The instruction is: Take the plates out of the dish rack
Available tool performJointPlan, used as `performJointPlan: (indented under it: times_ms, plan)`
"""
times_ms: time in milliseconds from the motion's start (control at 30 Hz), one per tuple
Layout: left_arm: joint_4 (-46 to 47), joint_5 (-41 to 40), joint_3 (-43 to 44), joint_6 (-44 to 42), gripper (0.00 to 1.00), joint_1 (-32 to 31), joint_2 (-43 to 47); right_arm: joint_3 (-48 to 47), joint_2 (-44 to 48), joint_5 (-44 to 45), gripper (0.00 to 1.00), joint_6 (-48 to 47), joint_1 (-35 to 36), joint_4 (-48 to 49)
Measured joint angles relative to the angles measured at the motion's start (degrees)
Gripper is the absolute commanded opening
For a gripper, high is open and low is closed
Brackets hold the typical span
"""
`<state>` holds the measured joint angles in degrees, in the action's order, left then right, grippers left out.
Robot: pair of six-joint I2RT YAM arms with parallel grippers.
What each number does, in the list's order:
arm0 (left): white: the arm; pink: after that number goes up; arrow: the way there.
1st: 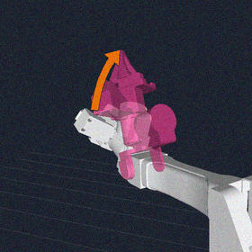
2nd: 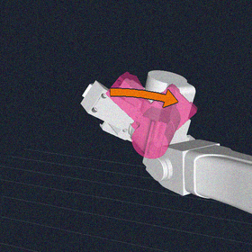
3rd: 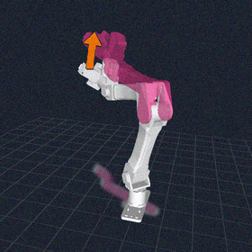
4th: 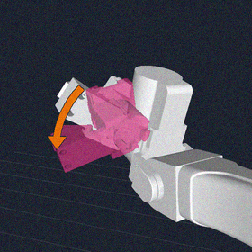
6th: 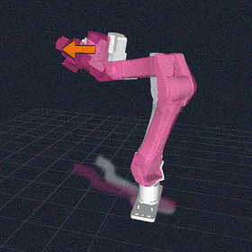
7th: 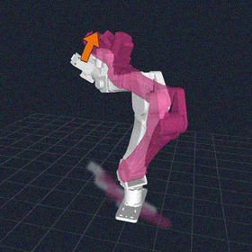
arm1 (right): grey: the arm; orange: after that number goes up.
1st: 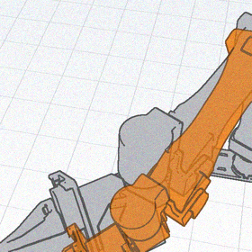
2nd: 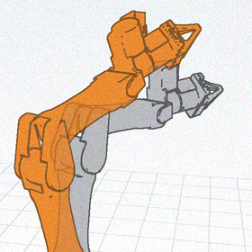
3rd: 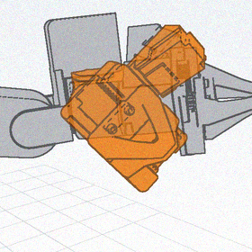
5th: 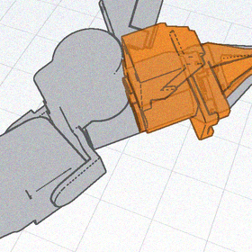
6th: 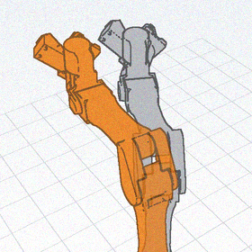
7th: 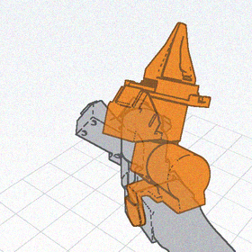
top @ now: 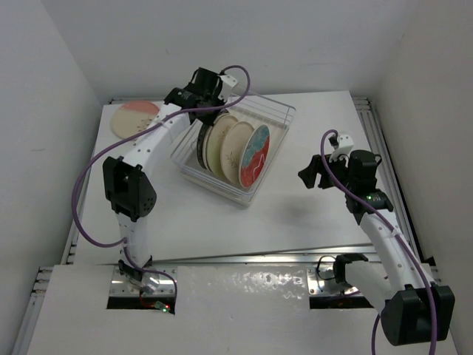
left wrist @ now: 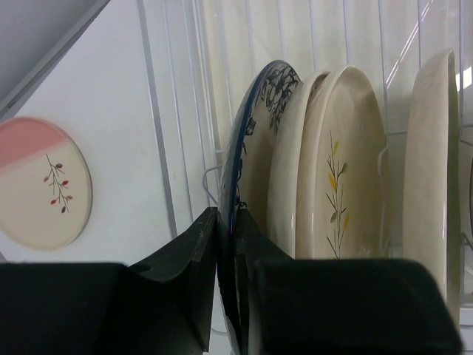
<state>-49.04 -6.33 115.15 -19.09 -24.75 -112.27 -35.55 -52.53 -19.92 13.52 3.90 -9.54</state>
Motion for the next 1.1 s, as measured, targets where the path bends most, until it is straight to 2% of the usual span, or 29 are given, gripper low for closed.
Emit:
performJointPlan:
  times_ms: [267,600,1100]
  plan:
    - [1.46,-0.79,2.47,1.31,0.00,0.00,0.87,0.00,0.55,-0.11,0.71,0.00,0.00,0.13]
    - [7.13,-1.99,5.33,-1.22,0.00,0.09,6.01,0.00,1.18,-0.17,0.70,-0.04,0.00,0.55]
    - [14.05,-11.19,6.47,-3.82,0.00,0.81,8.31,0.00,1.05,-0.63,0.69,0.66,0.00,4.31]
